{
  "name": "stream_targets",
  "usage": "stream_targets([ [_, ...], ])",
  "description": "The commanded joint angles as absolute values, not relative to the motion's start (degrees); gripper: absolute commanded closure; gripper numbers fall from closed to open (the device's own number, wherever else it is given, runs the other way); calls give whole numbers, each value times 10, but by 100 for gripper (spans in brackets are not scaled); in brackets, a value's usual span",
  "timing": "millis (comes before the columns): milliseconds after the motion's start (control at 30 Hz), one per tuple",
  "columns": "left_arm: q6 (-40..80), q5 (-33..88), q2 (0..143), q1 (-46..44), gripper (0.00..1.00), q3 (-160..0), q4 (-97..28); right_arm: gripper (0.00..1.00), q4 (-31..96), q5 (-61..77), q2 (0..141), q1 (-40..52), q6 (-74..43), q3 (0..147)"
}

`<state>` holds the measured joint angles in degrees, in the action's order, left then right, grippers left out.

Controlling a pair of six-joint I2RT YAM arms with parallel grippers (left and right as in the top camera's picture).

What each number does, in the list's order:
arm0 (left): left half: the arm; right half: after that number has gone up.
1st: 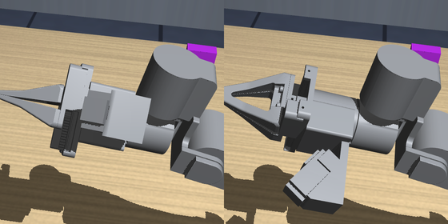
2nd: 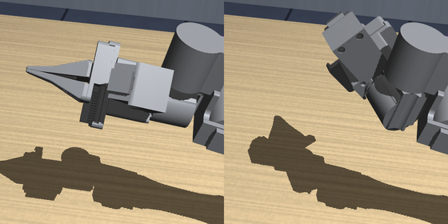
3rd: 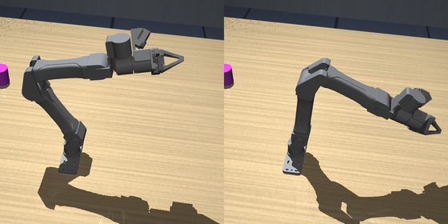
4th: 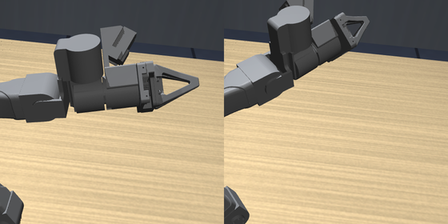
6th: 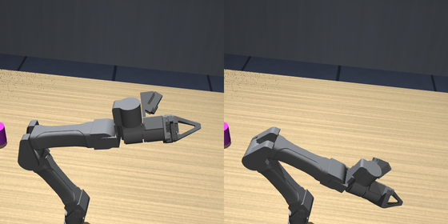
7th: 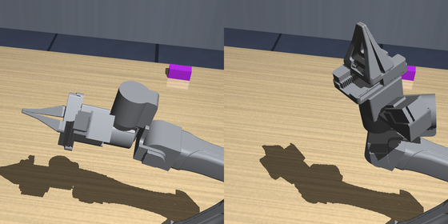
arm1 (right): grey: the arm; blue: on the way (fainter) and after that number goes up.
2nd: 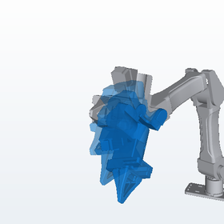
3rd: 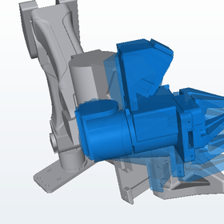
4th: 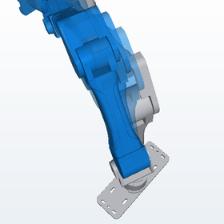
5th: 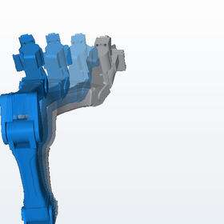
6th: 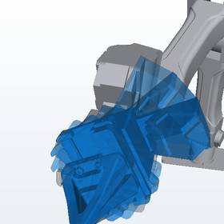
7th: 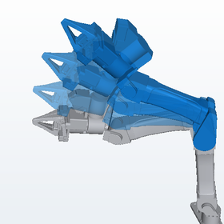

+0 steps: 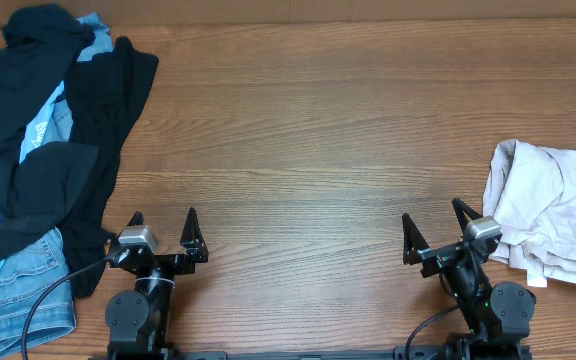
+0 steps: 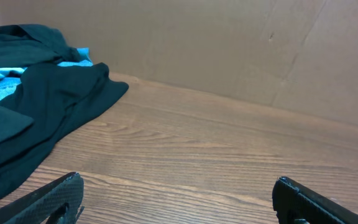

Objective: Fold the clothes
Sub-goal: 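Move the left gripper toward the clothes pile on the left, then grasp the black t-shirt from the pile with the left gripper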

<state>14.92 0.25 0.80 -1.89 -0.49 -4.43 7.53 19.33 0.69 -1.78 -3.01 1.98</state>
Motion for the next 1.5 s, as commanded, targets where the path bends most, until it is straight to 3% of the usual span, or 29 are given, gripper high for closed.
stream_targets([
  [0,159,9,3,-22,0,-3,-44,0,72,196,2,-15,-123,23],
  [133,185,71,3,-22,0,-64,-110,0,94,191,2,-15,-155,64],
  [300,184,22,52,-22,0,-234,-276,0,209,179,51,-15,-152,160],
  [433,145,-21,188,-22,0,-369,-385,0,297,116,137,-15,-149,246],
  [533,82,-82,372,-22,0,-515,-513,0,388,69,268,-15,-148,332],
  [700,21,-112,561,-22,0,-685,-670,0,458,75,458,-15,-149,392],
  [867,84,-175,644,10,0,-719,-680,0,459,105,559,-15,-149,393],
  [1100,155,-225,779,204,0,-719,-626,0,473,95,563,-15,-149,407],
  [1400,152,-251,948,257,19,-719,-563,0,484,95,563,-15,-149,410],
  [1467,152,-264,974,258,20,-719,-561,0,484,95,563,-15,-149,410],
])
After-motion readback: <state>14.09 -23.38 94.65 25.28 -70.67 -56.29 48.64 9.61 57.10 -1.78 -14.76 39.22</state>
